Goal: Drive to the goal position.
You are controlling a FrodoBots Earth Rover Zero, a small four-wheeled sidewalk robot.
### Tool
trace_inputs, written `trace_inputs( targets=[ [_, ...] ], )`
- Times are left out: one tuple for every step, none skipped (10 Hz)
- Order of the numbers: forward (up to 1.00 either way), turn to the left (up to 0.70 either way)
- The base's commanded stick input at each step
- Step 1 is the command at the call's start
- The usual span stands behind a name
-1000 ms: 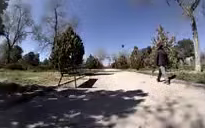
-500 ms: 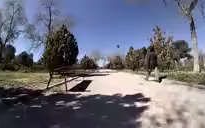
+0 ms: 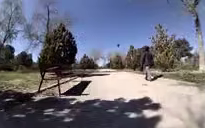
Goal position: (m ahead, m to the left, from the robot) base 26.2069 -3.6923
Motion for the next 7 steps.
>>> trace_inputs(
  targets=[
    [0.85, 0.0],
    [0.85, 0.0],
    [0.85, 0.0],
    [0.85, 0.0],
    [0.85, 0.0],
    [0.85, 0.0],
    [0.85, 0.0]
  ],
)
